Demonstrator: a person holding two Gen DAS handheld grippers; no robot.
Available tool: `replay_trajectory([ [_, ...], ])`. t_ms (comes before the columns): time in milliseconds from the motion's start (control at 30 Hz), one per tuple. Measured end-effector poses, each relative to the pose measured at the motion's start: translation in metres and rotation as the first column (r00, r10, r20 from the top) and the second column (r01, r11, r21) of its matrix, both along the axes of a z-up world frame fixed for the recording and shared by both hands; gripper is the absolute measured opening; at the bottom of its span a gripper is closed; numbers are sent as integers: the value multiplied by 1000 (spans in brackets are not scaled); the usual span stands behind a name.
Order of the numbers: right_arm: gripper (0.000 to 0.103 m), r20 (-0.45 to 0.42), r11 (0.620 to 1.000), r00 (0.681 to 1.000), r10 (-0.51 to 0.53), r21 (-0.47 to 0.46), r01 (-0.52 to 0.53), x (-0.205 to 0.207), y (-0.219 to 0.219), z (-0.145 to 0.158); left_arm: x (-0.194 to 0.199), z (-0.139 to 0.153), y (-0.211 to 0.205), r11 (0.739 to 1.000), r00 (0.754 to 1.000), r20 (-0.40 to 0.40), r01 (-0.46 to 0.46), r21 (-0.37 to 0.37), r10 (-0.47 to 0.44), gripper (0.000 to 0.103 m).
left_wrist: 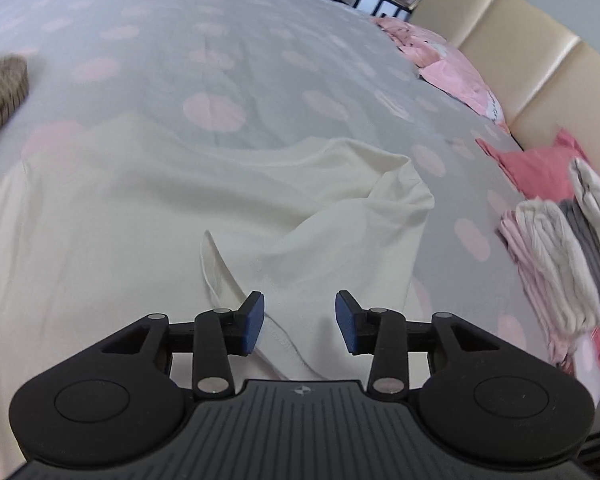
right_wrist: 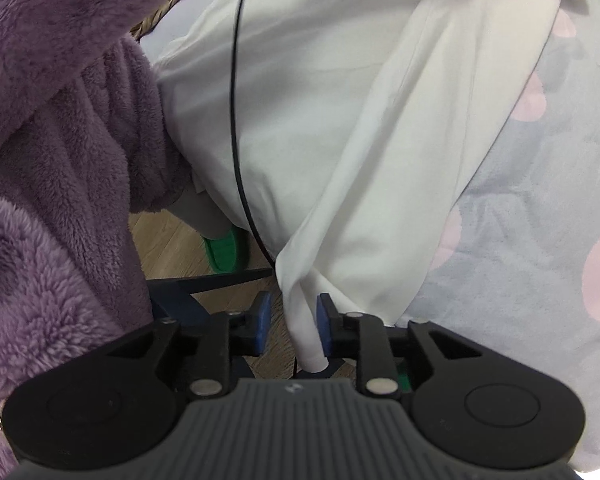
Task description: Fold clothes
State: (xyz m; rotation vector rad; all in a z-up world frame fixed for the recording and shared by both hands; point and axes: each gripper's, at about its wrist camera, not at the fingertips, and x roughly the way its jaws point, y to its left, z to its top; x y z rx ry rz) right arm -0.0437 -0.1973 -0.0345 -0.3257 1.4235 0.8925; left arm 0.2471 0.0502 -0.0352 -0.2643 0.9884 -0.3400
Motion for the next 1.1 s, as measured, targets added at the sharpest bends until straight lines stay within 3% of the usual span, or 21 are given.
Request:
replay_trajectory([
  [67, 28, 1, 1000, 1000, -2, -7, 2, 0, 0, -1, 5, -4, 0, 1000, 1000, 5, -4, -31, 4, 33],
  [100, 29, 1, 1000, 1000, -5, -12, 5, 0, 0, -2, 7, -6, -1, 999, 1000, 6, -6, -34, 6, 23],
  [133, 30, 3, 1000, 1000, -11, -18, 11, 0, -1, -3, 8, -3, -2, 999, 1000, 11, -4, -33, 4, 3],
  [167, 34, 4, 1000, 1000, -18, -25, 18, 1, -2, -3, 8, 1, -1, 999, 1000, 21, 2, -39, -1, 1],
  [367, 47, 10, 998, 1000, -25, -53, 26, -2, -2, -6, 13, 34, 7, 996, 997, 75, 25, -80, -19, 0],
  [633, 52, 1, 997, 1000, 3, -75, -3, -3, -2, -12, 25, 54, 27, 994, 999, 39, -12, -111, 16, 0],
  [733, 52, 4, 997, 1000, 1, -74, -1, -2, -5, -12, 21, 48, 27, 994, 1000, 13, 5, -105, -4, 2],
  [867, 53, 4, 997, 1000, 1, -76, -1, -2, -4, -12, 14, 30, 27, 994, 1000, -23, -9, -105, 6, 22],
  [1100, 54, 10, 997, 1000, 7, -78, -6, -1, -3, -9, 16, 1, 17, 998, 996, -90, -28, -62, 22, 22],
])
